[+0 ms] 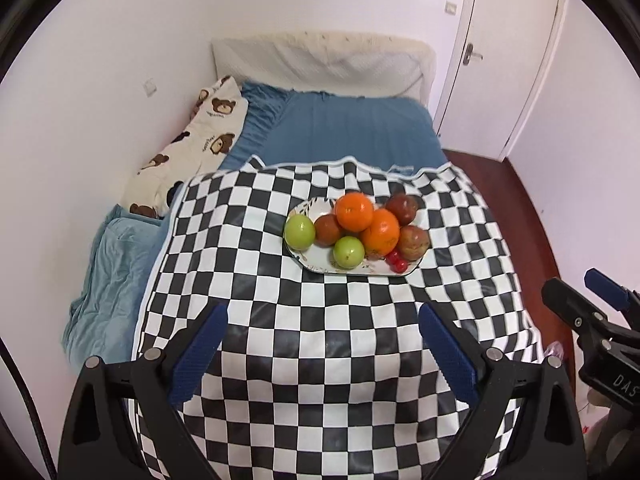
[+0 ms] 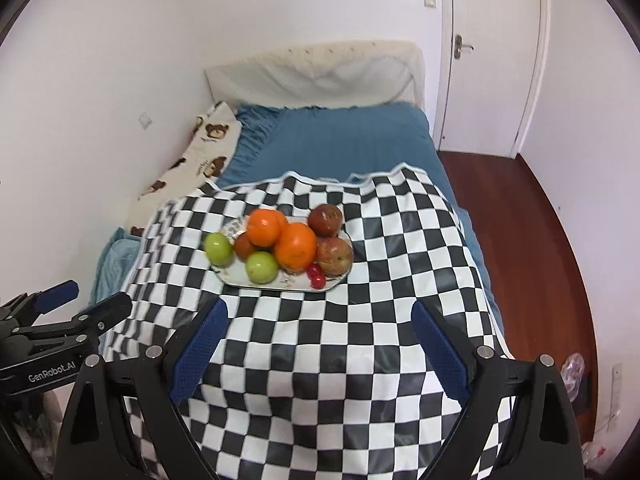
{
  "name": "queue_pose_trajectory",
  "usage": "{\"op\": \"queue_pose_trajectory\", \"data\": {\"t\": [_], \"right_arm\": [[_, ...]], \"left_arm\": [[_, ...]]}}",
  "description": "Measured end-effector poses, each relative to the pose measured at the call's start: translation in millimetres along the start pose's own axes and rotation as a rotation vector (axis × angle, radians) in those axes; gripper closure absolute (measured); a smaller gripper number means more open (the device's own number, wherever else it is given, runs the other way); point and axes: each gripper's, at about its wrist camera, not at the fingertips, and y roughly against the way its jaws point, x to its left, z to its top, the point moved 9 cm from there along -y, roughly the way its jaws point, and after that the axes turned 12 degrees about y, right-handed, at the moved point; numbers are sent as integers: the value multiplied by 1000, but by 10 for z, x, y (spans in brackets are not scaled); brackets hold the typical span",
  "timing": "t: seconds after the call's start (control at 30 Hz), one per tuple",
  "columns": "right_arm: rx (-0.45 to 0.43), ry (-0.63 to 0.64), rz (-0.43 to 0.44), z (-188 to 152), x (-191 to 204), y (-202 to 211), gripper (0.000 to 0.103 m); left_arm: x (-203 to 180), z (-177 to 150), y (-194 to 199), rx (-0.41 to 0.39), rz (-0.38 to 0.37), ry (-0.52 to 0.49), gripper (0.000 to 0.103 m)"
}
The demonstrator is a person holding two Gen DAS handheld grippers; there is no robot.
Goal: Organize fruits
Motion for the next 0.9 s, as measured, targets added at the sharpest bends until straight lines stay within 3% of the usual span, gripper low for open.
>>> {"op": "queue_pose_trajectory", "data": {"t": [0.2,0.4,0.9], "right_arm": [[-54,15,0,43,130,552,8],[-79,20,6,25,210,843,8],[-70,2,3,-32,172,815,7]], "left_arm": [[-36,-51,365,-38,-12,-18,5],[-30,-57,562,-68,-14,-18,5],[-59,-18,392,-51,-7,-9,5]]}}
